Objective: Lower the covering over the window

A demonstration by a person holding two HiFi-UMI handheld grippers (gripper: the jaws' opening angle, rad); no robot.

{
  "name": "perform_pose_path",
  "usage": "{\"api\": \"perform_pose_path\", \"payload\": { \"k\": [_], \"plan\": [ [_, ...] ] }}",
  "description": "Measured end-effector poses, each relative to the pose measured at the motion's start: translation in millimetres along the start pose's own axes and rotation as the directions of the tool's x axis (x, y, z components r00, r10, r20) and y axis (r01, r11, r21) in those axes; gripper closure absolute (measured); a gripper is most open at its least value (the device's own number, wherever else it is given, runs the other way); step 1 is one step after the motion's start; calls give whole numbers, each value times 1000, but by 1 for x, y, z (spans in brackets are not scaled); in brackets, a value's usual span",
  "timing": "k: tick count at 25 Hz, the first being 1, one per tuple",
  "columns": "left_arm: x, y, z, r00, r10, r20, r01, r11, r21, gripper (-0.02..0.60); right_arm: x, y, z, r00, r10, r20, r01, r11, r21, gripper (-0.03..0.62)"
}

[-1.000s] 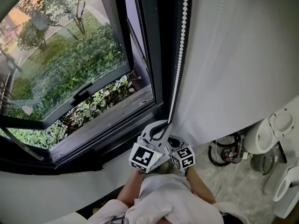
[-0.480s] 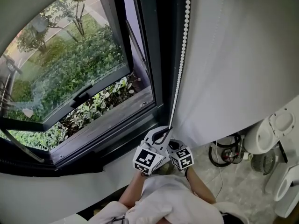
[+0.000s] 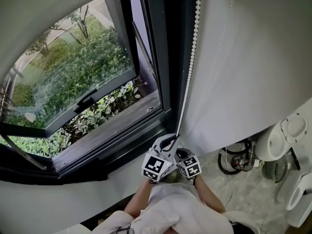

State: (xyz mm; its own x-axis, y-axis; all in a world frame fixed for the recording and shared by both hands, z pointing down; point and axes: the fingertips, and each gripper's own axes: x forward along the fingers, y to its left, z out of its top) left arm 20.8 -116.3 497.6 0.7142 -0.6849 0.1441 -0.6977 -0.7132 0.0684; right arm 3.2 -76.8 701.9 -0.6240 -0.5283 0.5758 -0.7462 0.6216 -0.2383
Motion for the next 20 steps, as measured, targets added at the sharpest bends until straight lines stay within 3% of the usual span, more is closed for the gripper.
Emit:
{"api": "perform_pose_path", "payload": {
  "k": [4,8,14,20],
  "plan": [
    [0,0,-3,1000,0,-6,0,1000,17,563,-5,3,11,999,-26,21,27,997,-68,576],
    [0,-3,1,1000,-12,5,12,1000,13,563,-20,8,27,998,-22,53,27,996,-81,474],
    [2,-4,1,1000,-21,1,21,1000,14,563,-68,9,76,980,-64,187,78,994,-71,474],
    [2,-5,2,1000,-22,5,22,1000,9,563,-130,7,140,938,-119,327,164,980,-114,479]
  ]
}}
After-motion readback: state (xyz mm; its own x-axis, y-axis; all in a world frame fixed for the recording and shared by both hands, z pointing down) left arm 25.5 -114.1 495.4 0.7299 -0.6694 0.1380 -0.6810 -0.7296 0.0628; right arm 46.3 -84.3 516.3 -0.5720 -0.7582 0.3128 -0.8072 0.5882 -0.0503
